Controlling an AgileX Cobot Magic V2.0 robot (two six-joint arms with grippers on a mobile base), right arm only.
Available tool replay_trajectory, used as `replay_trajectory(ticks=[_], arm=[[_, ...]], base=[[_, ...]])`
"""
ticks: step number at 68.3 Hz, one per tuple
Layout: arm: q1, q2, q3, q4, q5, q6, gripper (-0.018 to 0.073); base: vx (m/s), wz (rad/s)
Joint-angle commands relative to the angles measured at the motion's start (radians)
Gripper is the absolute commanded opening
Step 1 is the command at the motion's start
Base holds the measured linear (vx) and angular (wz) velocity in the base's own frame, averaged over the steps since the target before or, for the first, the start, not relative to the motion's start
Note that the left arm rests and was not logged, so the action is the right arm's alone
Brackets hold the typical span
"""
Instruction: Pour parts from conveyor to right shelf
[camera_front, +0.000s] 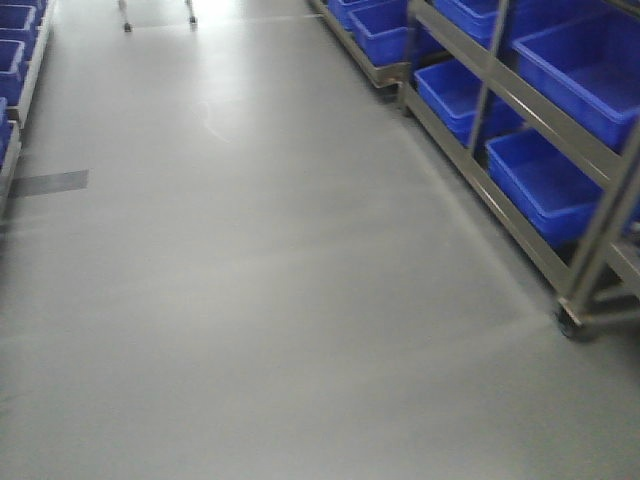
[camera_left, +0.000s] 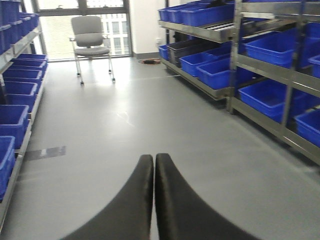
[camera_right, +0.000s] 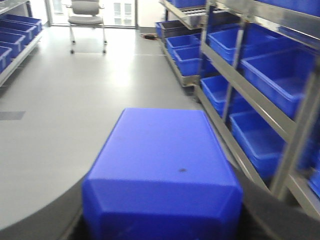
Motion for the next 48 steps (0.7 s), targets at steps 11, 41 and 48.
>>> replay_trajectory(ticks=[11,41,48], arm=[[-0.002,0.011,-0.028,-0.001,-0.083,-0.010,-0.0006],[-0.002,0.011,-0.028,-0.001,-0.083,-0.010,-0.0006],[-0.002,0.011,-0.028,-0.001,-0.083,-0.010,-0.0006]], base=[[0.69,0.30],[0.67,0.16],[0.65,0.14]])
